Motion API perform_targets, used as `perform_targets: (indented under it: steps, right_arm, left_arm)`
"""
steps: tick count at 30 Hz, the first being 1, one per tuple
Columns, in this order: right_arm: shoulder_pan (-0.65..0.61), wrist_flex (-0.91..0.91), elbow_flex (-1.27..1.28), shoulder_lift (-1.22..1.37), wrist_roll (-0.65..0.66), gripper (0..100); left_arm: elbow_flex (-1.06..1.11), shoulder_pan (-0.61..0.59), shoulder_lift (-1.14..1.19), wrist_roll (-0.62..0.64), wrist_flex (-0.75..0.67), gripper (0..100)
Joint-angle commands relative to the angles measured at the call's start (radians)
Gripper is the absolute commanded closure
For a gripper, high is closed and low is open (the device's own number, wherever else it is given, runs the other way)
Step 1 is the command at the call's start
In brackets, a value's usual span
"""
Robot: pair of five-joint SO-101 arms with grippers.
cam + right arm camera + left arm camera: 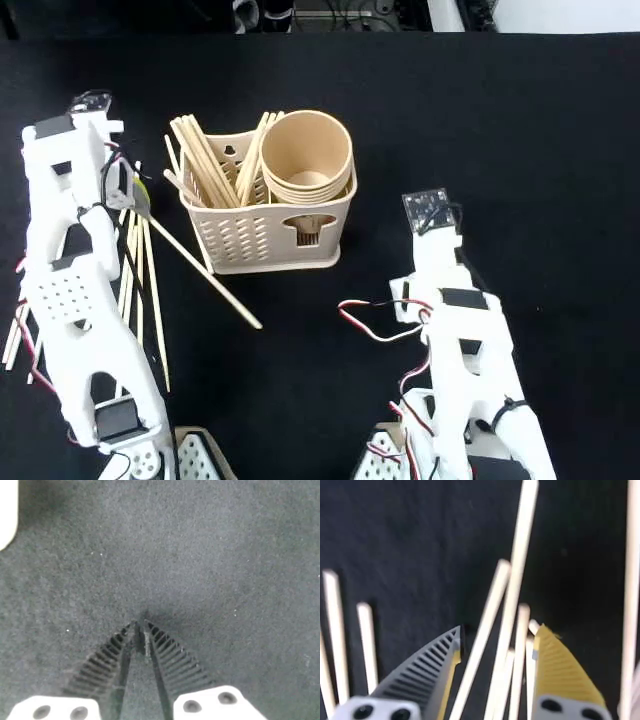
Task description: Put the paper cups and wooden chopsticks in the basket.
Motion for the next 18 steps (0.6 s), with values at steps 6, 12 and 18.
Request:
perform_targets:
  steps: [6, 12, 18]
  right_arm:
    - [-0.005, 0.000, -0.010, -0.004, 0.006, 98.6]
    - [-0.005, 0.000, -0.010, -0.004, 0.006, 98.6]
    - [-0.005, 0.002, -0.010, -0.004, 0.006, 98.6]
  left_arm:
    - [-0.219, 0.001, 0.189, -0.127, -0.006, 92]
    - [-0.277, 0.015, 0.195, -0.239, 0.129, 97]
    - [-0.458, 0.013, 0.195, -0.235, 0.269, 97]
